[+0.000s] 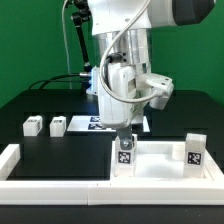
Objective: Assemble square table
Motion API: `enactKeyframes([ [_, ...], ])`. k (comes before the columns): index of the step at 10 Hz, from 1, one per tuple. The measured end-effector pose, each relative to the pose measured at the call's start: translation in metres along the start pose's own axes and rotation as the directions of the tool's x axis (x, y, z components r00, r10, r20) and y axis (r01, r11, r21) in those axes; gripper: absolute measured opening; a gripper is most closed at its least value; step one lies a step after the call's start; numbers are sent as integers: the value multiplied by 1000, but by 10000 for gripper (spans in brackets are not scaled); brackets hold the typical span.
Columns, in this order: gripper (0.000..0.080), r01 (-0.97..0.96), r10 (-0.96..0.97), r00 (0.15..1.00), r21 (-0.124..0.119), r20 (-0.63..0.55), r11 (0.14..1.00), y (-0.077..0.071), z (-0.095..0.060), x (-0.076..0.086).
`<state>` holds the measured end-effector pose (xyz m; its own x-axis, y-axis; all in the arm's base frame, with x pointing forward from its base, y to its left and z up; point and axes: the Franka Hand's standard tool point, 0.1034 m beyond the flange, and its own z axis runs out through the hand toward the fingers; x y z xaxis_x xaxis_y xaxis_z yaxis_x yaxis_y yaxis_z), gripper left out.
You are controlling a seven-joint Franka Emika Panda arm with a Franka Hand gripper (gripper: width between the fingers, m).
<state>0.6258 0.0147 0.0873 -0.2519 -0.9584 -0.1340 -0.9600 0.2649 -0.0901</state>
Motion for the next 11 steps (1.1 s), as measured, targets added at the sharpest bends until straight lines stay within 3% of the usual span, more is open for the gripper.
enactKeyframes([
  [4, 649, 32, -32, 999, -1, 1, 999, 0, 0, -1],
  [6, 649, 309, -309, 951, 21, -5, 951, 6, -4, 0],
  [8, 649, 509, -509, 861, 26, -10, 860, 6, -13, -3],
  [10, 649, 545, -543, 839, 47, -39, 837, 6, -11, 1],
  [11, 649, 610, -608, 793, 44, -43, 791, 6, -12, 1],
])
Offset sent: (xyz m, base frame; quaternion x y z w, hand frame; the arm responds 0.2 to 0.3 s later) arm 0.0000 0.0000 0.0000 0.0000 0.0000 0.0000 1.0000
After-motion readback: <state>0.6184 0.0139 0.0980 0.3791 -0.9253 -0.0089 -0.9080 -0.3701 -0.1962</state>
